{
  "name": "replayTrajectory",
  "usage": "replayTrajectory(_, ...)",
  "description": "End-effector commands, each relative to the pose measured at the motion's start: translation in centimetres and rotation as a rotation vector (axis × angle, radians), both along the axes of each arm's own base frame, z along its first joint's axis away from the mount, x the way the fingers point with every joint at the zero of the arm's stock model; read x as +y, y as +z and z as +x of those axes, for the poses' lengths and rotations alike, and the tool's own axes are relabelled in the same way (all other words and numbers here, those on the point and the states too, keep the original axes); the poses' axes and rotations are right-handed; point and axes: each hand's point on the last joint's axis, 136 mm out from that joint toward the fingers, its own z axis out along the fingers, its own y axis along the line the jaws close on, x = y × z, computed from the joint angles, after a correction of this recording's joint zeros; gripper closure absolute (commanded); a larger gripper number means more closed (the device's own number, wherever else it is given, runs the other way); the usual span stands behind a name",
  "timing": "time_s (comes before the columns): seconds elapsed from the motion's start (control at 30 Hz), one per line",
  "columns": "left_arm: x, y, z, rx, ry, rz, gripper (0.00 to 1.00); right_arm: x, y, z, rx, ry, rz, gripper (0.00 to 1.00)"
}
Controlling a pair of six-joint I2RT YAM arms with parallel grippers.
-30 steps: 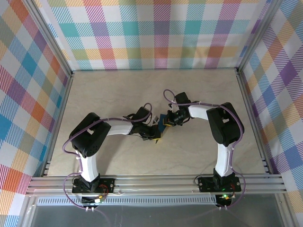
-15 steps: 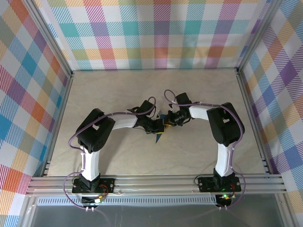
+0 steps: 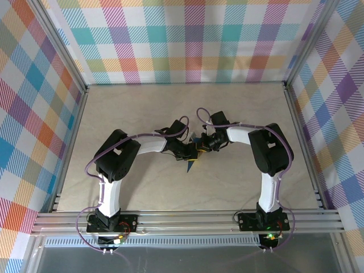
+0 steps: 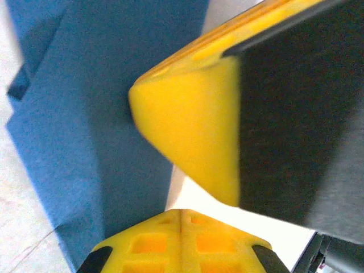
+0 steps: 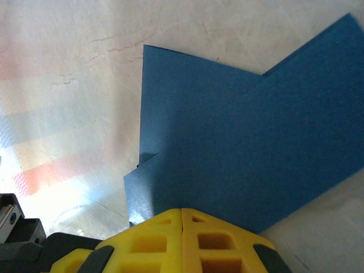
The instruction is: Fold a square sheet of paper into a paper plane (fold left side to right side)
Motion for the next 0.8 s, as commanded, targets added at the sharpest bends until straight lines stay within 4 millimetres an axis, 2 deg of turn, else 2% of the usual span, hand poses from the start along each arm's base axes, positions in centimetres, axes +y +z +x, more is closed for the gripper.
replayTrajectory(0.0,0.8,-1.1,-0.7,0.029,-0.021,0.035,1.00,-3.6,-5.2,-2.9,0.119,-0.006,-0.225,1.00)
replayTrajectory(0.27,1.8,-1.3,-2.2,0.043,-0.040,0.045,1.00,-4.4,-5.6,-2.9,0.121,0.009,-0.282,1.00)
replayTrajectory(0.77,3.1,-1.8,-4.5,0.041,-0.059,0.020,1.00,-4.7,-6.1,-2.9,0.133,0.017,-0.305,1.00)
